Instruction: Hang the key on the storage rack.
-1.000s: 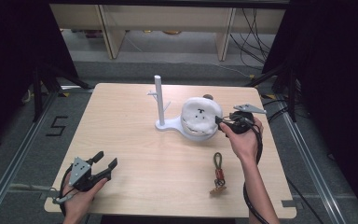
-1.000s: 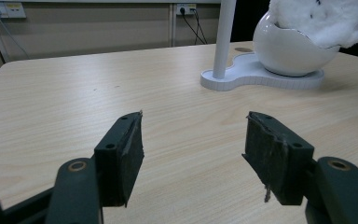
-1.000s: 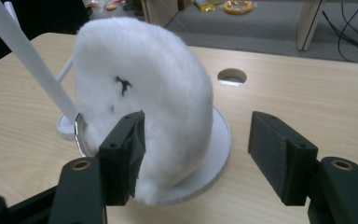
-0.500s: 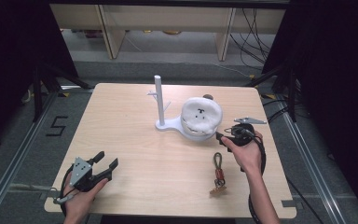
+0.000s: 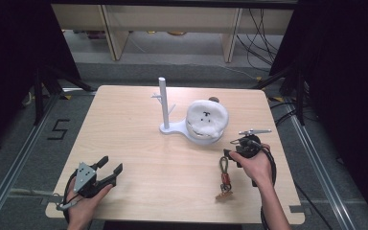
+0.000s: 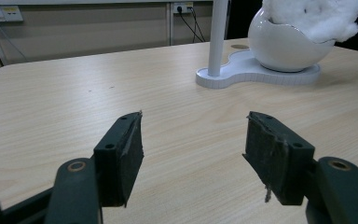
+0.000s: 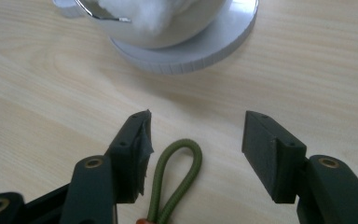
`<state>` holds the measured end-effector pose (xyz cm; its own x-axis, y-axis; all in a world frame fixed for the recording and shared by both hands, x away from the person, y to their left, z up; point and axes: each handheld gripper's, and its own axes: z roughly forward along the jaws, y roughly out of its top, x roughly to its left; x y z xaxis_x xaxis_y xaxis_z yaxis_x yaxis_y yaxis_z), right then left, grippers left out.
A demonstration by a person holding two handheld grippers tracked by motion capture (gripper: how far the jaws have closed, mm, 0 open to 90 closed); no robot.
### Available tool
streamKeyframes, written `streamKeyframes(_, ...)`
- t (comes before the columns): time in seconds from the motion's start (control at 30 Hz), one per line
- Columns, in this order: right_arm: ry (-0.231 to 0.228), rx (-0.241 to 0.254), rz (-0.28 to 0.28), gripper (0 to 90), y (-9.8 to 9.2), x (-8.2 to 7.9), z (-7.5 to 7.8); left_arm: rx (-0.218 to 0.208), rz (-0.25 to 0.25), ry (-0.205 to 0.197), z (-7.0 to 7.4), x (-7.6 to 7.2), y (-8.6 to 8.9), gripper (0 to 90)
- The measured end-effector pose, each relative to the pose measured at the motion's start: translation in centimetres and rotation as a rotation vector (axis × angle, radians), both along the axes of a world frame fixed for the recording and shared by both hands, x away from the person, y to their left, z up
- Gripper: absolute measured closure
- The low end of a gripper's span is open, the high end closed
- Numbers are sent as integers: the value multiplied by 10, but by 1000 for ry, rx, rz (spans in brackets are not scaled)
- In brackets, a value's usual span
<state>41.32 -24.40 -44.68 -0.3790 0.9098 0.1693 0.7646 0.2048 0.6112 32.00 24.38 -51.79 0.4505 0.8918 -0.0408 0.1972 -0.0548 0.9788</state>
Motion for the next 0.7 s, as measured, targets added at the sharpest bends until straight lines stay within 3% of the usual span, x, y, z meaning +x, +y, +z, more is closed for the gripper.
streamKeyframes(0.3,62,-17,22,476,-1,-6,-8,6,-12,6,0,-3,1,357)
streamKeyframes(0.37,110,-22,-9,490,3,-9,-9,10,-11,10,0,-4,0,357)
streamKeyframes(0.4,110,-22,-9,490,3,-9,-9,10,-11,10,0,-4,0,357)
streamKeyframes(0.5,169,-58,-35,507,6,-12,-9,14,-18,10,1,-4,-1,357)
streamKeyframes(0.7,218,-75,-44,525,9,-12,-10,13,-21,13,0,-4,-2,357)
